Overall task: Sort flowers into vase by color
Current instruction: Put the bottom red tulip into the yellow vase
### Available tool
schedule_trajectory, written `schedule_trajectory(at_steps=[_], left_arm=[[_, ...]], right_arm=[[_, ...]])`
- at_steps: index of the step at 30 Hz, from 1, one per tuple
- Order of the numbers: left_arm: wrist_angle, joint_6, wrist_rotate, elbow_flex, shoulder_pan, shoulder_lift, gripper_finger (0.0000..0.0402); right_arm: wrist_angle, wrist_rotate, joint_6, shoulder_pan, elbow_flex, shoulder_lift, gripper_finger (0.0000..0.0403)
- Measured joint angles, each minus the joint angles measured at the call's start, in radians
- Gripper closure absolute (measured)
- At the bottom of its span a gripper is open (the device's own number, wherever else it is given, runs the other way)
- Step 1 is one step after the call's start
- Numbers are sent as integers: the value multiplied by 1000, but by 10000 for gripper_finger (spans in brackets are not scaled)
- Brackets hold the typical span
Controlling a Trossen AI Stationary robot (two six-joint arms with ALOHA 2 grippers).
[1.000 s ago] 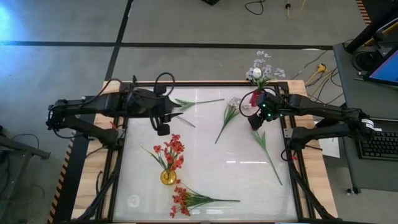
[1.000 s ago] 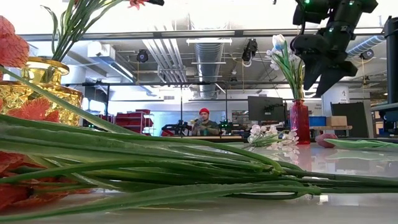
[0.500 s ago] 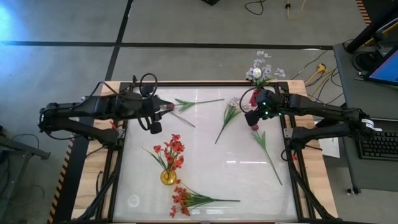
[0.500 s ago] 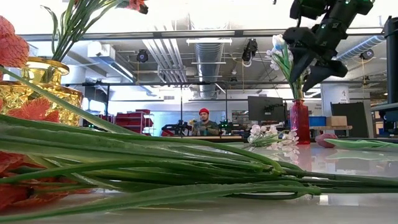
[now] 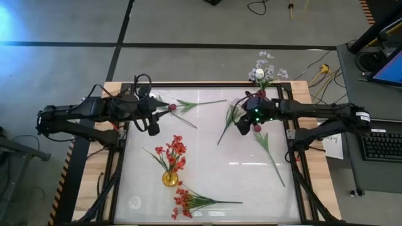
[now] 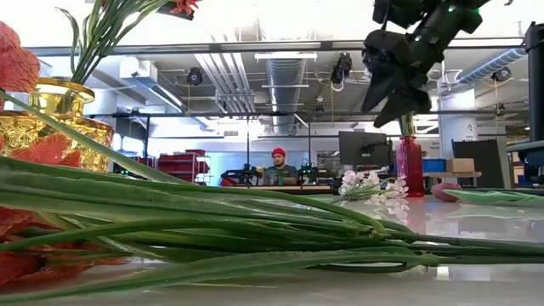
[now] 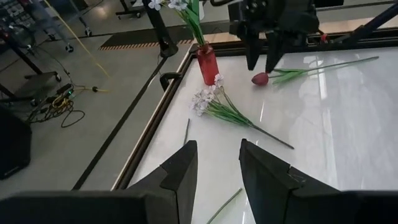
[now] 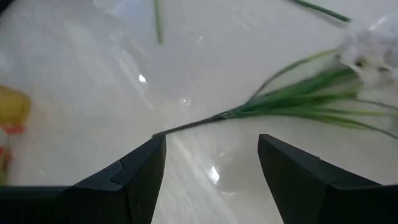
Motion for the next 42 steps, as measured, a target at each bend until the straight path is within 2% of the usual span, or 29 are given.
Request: schedule_trajectory(at_steps=[4,9,14,20,26,28,30,33,36,39,42], left_arm=[[2,0,-2,0,0,3,296],[4,-3,-91,0,0,19,296],[3,24,-204,23,0,26,296],[0,69,-187,55,0,25,296],[-35,131,-150,35,0,25,296],[-37,142,-149,17,0,23,296],[-39,154,-149,2,0,20,296],[-55,161,-148,-7,0,18,296],[-81,126,-148,-7,0,17,296],[-89,85,-148,-7,0,16,296],[-88,76,-148,-7,0,16,296]], right_arm=[[70,1,-58,23,0,71,156],[130,63,109,24,2,174,156],[88,69,169,39,68,265,156],[-118,67,221,65,181,352,156],[-362,66,295,64,292,388,156],[-415,66,265,64,332,391,156],[-425,60,163,73,354,391,156],[-490,12,73,96,368,385,156],[-655,-78,186,102,375,384,156],[-810,-109,268,133,340,376,156],[-838,-126,310,179,271,345,156]])
